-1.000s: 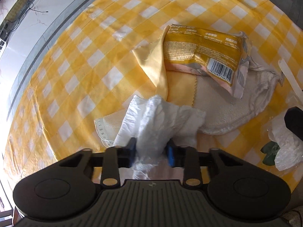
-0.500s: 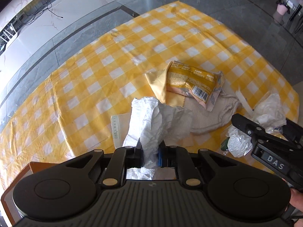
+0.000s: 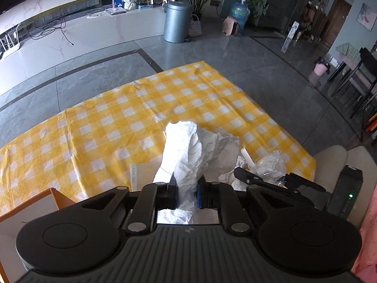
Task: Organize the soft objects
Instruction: 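Carry both items to the white box while the right tool opens to drop the plastic bag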
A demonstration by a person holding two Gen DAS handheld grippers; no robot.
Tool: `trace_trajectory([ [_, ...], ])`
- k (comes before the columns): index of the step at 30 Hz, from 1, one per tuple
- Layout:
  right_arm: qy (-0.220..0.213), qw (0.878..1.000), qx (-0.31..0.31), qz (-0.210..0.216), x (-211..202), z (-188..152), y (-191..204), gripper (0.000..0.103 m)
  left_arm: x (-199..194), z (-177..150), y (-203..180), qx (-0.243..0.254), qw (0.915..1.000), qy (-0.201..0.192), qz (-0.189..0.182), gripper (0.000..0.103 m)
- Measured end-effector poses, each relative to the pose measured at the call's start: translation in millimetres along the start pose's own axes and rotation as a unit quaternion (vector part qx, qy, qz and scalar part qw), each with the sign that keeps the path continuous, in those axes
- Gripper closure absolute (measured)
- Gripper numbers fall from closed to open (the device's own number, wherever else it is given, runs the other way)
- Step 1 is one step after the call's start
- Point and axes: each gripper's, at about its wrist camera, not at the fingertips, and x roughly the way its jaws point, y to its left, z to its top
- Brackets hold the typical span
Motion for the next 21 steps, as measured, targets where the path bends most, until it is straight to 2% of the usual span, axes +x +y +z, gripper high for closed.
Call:
trace_trajectory([
  [3,-0.016,1.0,0.004,0.004,-11.3,4.2,5.2,0.046,-31.1,-11.4,14.5,-0.017,0.9996,-0.02,0.01,0.088],
  [9,-0.05,0.996,0.0,0.076,-44.8,7.2,31.9,0.046,-90.3,-53.8,55.2,-0.088,0.9928,-0.081,0.009,0.088],
  [16,-0.086,0.987,-0.077,0.115,-71.5,-5.0,99.3,0.046,-119.3,-107.0,95.2,-0.13,0.9808,-0.135,0.055,0.088],
  [19,-0.096,0.98,-0.112,0.138,-80.3,-12.9,124.6,0.046,-125.3,-126.1,108.5,-0.147,0.9753,-0.148,0.072,0.088],
  [21,-0.087,0.971,-0.146,0.168,-84.3,-18.3,143.5,0.046,-126.4,-137.7,116.1,-0.154,0.9728,-0.152,0.083,0.088],
])
